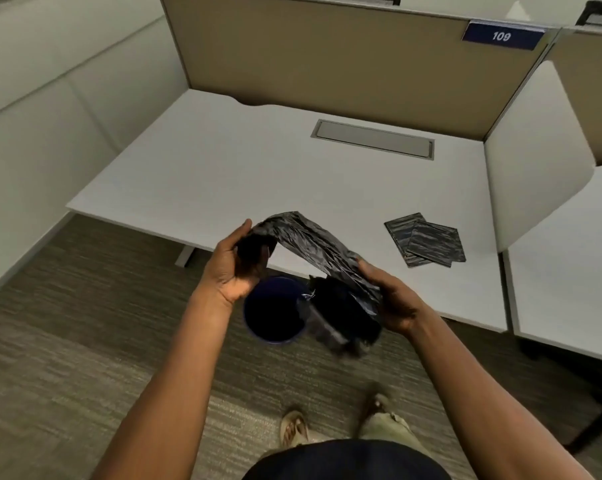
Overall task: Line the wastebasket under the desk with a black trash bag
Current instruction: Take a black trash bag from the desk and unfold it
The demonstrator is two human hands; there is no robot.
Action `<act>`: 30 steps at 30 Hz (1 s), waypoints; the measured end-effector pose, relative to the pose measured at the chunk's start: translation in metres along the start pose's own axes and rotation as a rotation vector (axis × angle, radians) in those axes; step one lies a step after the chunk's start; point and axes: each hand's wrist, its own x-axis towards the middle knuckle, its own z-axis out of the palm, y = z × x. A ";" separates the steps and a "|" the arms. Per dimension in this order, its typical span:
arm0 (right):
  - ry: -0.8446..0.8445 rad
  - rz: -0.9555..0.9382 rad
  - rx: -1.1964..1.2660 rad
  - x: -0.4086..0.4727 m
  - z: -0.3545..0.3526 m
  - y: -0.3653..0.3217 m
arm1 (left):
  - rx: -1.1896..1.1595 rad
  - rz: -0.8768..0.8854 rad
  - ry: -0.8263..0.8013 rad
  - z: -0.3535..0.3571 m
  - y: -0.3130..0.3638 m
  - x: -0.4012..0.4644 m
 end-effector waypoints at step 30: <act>0.347 0.212 0.099 -0.113 0.033 0.119 | 0.574 0.059 0.504 -0.031 -0.084 -0.128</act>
